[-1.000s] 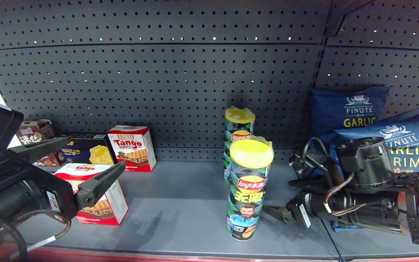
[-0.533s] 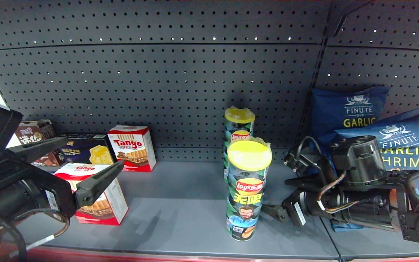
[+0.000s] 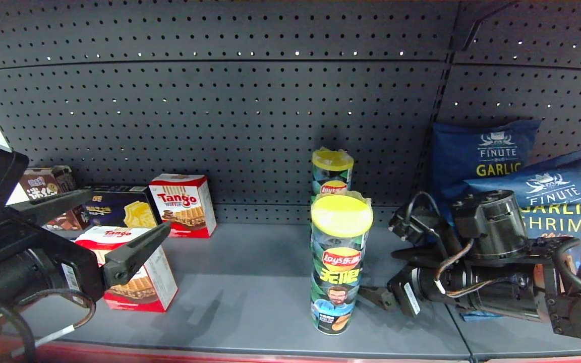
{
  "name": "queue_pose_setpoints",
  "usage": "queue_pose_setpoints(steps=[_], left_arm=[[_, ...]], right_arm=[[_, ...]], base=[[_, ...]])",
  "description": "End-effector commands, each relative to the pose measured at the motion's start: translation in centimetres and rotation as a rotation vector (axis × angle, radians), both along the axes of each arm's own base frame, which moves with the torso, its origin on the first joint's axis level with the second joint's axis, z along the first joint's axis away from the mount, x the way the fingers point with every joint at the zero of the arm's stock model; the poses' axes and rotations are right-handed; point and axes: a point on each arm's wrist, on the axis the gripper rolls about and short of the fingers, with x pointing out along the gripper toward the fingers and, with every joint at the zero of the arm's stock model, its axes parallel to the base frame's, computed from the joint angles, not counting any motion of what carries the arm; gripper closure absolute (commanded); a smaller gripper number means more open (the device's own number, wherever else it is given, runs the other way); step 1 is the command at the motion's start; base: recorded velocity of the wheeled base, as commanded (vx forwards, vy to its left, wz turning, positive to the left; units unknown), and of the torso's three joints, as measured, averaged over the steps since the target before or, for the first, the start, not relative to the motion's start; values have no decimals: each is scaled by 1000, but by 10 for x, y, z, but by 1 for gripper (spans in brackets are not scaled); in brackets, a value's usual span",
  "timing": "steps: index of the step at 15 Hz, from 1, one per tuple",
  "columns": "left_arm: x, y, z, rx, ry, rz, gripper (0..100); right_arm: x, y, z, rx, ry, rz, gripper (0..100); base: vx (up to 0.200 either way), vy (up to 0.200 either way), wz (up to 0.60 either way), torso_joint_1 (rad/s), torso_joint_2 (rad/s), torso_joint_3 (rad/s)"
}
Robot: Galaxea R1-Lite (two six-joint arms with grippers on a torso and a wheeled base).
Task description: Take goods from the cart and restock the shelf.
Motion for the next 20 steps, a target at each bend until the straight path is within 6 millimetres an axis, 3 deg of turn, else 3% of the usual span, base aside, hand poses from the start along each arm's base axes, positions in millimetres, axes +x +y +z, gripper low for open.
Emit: queue_pose_setpoints(steps=[1,3,6,9,11,14,15,18,19,20], left_arm=[[0,0,0,0,0,-1,0],[0,0,0,-1,1,1,0],[-5,3,5,-13,-24,0,0],[-25,15,16,-55,-102,5,0],[-46,28,14,-52,-155,20,0],[-74,46,-16,46,-183,59,0],[-85,54,-36,89,-179,85,0],[-96,63,-67,160,-110,180,0],[-97,63,-68,163,-107,183,0],[-96,66,-74,196,-61,255,0]], right_arm=[[1,1,-1,-2,3,2,0],[-2,-1,3,11,-10,-2,0],[-9,-14,45,129,-168,-26,0],[-37,-52,99,234,-358,-130,0],[-66,-90,110,263,-446,-222,0],[-118,-146,91,240,-538,-452,0],[-151,-162,63,219,-567,-561,0],[-203,-170,-1,186,-620,-702,0],[-204,-170,-3,185,-620,-703,0],[-222,-170,-32,186,-654,-742,0]], base=[[0,0,0,0,0,0],[0,0,0,0,0,0],[0,0,0,0,0,0],[0,0,0,0,0,0],[0,0,0,0,0,0],[0,0,0,0,0,0],[0,0,0,0,0,0],[0,0,0,0,0,0],[0,0,0,0,0,0],[0,0,0,0,0,0]])
